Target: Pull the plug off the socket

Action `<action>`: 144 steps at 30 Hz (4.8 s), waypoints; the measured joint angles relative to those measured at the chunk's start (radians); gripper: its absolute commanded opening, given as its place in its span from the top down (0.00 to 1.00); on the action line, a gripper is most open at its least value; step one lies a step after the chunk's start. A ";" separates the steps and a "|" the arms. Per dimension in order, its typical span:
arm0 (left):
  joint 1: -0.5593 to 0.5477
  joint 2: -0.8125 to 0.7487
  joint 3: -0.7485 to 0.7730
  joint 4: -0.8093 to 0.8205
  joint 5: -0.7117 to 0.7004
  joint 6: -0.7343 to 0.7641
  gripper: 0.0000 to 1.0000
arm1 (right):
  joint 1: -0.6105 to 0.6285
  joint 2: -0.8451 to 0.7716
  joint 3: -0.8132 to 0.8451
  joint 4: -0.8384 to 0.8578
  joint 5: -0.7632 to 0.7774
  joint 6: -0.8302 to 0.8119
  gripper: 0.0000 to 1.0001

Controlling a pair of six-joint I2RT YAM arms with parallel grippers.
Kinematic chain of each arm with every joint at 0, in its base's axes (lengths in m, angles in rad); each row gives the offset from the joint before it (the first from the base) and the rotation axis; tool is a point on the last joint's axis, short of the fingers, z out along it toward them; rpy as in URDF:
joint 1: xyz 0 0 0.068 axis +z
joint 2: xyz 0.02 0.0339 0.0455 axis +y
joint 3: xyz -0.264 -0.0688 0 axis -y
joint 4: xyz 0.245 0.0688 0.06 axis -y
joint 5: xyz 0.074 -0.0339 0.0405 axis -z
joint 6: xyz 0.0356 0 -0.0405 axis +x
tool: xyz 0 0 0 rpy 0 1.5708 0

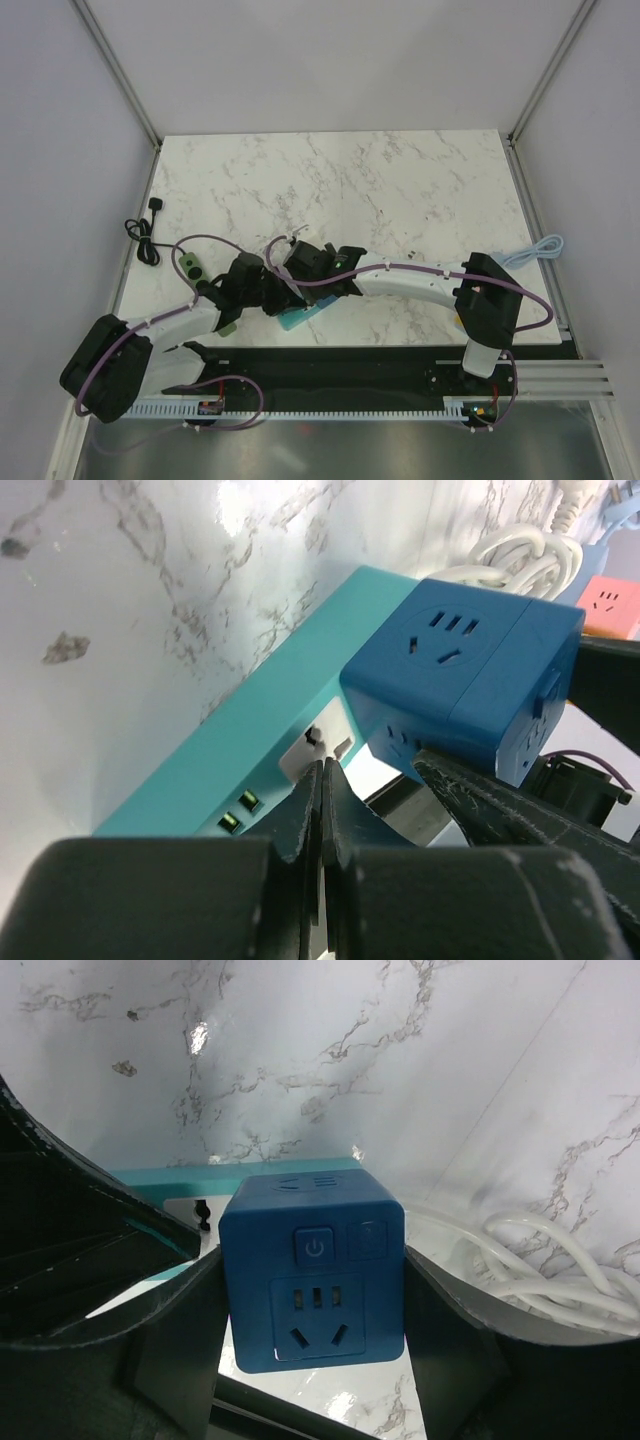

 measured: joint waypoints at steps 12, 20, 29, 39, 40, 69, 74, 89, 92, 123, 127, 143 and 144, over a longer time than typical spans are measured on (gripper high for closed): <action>0.000 0.089 0.011 0.095 0.022 -0.005 0.98 | 0.001 0.000 -0.008 0.010 0.008 -0.007 0.54; 0.000 0.107 -0.040 0.209 0.024 -0.031 0.98 | 0.001 -0.001 -0.009 0.011 0.010 -0.007 0.97; 0.002 0.169 -0.087 0.378 0.041 -0.084 0.98 | 0.003 -0.007 -0.012 0.010 0.037 -0.003 1.00; -0.007 0.219 -0.074 0.433 0.046 -0.097 0.98 | 0.002 -0.039 -0.051 0.036 0.061 -0.004 1.00; -0.007 0.219 -0.074 0.433 0.045 -0.097 0.98 | 0.002 -0.040 -0.051 0.036 0.061 -0.004 1.00; -0.024 -0.034 0.003 -0.047 -0.085 0.080 0.90 | -0.047 -0.302 -0.218 0.126 0.180 0.002 1.00; -0.023 -0.193 0.048 -0.151 -0.064 0.191 0.41 | -0.049 -0.383 -0.299 0.219 0.138 -0.023 1.00; -0.023 -0.225 0.270 -0.274 0.133 0.358 0.06 | -0.061 -0.667 -0.543 0.299 -0.027 -0.153 1.00; -0.023 -0.170 0.264 -0.268 0.180 0.360 0.06 | -0.062 -0.716 -0.571 0.300 -0.064 -0.175 1.00; -0.122 0.073 0.153 -0.113 0.059 0.172 0.98 | -0.076 -0.787 -0.645 0.391 -0.180 -0.102 1.00; -0.122 0.071 0.151 -0.108 0.045 0.169 0.98 | -0.077 -0.792 -0.660 0.382 -0.108 -0.047 1.00; -0.121 0.121 0.142 -0.022 0.044 0.174 0.79 | -0.318 -0.422 -0.448 0.606 0.074 -0.105 1.00; -0.121 0.136 0.144 -0.003 0.045 0.175 0.74 | -0.329 -0.393 -0.454 0.695 0.094 -0.128 1.00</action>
